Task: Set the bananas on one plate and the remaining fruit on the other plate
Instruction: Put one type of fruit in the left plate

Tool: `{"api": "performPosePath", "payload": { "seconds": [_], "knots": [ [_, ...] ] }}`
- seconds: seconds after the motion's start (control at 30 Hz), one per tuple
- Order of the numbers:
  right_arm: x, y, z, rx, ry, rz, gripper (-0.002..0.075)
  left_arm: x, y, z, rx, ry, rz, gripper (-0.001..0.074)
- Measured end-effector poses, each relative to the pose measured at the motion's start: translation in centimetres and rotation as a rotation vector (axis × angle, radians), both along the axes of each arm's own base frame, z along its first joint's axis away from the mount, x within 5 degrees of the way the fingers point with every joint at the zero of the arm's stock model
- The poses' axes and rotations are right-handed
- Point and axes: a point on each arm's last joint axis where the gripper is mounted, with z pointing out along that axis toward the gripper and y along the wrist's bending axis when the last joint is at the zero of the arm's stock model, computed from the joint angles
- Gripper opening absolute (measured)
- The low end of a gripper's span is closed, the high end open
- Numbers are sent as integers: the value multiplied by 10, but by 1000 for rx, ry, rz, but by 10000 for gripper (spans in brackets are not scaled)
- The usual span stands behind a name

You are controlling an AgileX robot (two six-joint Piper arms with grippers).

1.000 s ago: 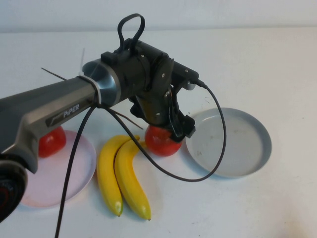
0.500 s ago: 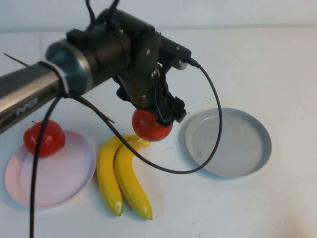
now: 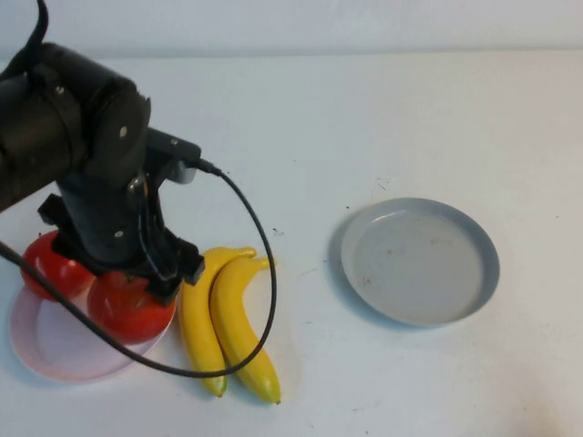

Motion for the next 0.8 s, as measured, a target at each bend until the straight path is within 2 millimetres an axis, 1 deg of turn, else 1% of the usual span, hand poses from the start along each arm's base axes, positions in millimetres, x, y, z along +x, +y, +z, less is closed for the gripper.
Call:
{"api": "performPosePath", "payload": {
  "seconds": [0.07, 0.17, 0.33, 0.37, 0.5, 0.7, 0.8],
  "knots": [
    [0, 0, 0, 0, 0, 0, -16, -1, 9, -12, 4, 2, 20, 572],
    [0, 0, 0, 0, 0, 0, -16, 0, 17, -24, -5, -13, 39, 572],
    [0, 0, 0, 0, 0, 0, -16, 7, 27, -35, -30, -67, 37, 574],
    [0, 0, 0, 0, 0, 0, -16, 9, 29, -36, -32, -80, 35, 590],
    [0, 0, 0, 0, 0, 0, -15, 14, 30, -36, -52, -124, 30, 665],
    [0, 0, 0, 0, 0, 0, -16, 15, 29, -35, -62, -142, 26, 668],
    [0, 0, 0, 0, 0, 0, -16, 13, 29, -30, -66, -159, 27, 668]
  ]
}}
